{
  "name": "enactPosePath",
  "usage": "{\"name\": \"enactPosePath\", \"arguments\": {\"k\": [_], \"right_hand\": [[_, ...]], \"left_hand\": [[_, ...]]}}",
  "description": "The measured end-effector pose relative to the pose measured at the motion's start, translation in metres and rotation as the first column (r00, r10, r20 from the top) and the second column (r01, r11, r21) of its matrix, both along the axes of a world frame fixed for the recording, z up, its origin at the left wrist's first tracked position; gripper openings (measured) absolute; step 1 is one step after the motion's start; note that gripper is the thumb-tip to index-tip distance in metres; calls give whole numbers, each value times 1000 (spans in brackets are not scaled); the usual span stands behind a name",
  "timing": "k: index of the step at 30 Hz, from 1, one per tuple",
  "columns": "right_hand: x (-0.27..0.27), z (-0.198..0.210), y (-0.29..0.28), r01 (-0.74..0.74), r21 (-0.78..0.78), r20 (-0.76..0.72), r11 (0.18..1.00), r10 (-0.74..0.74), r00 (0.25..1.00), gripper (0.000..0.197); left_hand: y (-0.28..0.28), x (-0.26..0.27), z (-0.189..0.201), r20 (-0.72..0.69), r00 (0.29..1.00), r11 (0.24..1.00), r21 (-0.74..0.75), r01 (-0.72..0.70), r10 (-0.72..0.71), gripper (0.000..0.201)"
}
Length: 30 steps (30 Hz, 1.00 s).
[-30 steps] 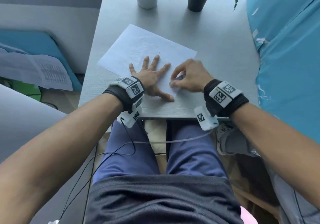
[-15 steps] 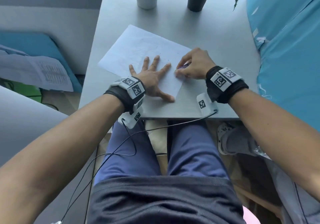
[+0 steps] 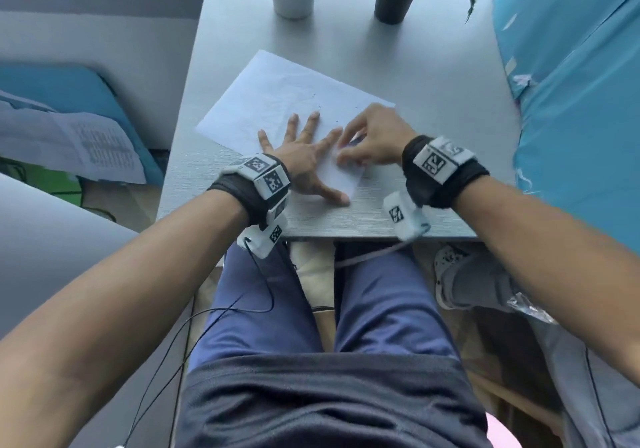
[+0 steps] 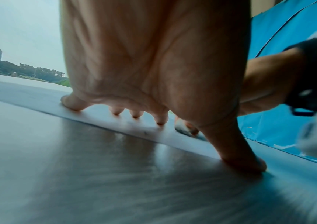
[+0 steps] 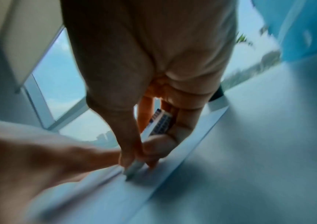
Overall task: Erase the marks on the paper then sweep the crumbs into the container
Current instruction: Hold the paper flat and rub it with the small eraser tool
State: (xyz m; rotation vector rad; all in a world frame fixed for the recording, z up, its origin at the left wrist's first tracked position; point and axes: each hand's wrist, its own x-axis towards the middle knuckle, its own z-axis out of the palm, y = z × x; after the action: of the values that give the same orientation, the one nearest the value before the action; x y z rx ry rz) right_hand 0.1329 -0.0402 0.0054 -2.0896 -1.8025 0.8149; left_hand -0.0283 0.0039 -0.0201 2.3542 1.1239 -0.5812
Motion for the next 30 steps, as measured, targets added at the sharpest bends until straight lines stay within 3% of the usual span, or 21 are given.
{"name": "enactPosePath", "arguments": {"k": [2, 6, 10, 11, 15, 19, 23, 24, 27, 28, 30], "right_hand": [[8, 0, 8, 107, 26, -7, 994, -107, 994, 16], [-14, -3, -14, -140, -43, -9, 989, 140, 990, 11], [10, 2, 9, 85, 20, -3, 996, -85, 996, 18], [7, 2, 9, 77, 11, 4, 997, -77, 997, 18], [-17, -1, -8, -171, -49, 13, 984, 172, 985, 13], [3, 3, 11, 72, 40, 41, 997, -73, 996, 14], [-29, -2, -13, -168, -1, 3, 986, 168, 986, 13], [-26, 0, -11, -148, -18, 13, 989, 148, 989, 14], [-2, 3, 11, 103, 29, 17, 994, -104, 994, 18], [-2, 0, 11, 112, 45, 37, 993, -114, 993, 19], [-17, -2, 2, -13, 19, 44, 1000, 12, 999, 16]], "left_hand": [[0, -1, 1, -2, 1000, 1000, 3, 0, 0, 138], [1, 0, -1, -5, 1000, 1000, 2, 11, -11, 141], [0, 0, -1, 2, 1000, 1000, 12, -1, 1, 138], [-1, 0, -1, -2, 1000, 1000, 8, -2, 2, 138], [2, 1, -3, 9, 1000, 1000, -2, -1, 1, 139], [1, 0, -2, 14, 1000, 1000, -1, -5, 5, 138], [2, 2, -6, 13, 1000, 1000, 0, -8, 8, 139], [3, 2, -7, 17, 1000, 1000, 3, -9, 9, 140], [3, 0, -7, 30, 1000, 1000, 15, -11, 11, 147], [3, 0, -7, 31, 999, 1000, 13, -15, 15, 148], [3, 0, -8, 40, 999, 1000, 4, -26, 26, 149]]}}
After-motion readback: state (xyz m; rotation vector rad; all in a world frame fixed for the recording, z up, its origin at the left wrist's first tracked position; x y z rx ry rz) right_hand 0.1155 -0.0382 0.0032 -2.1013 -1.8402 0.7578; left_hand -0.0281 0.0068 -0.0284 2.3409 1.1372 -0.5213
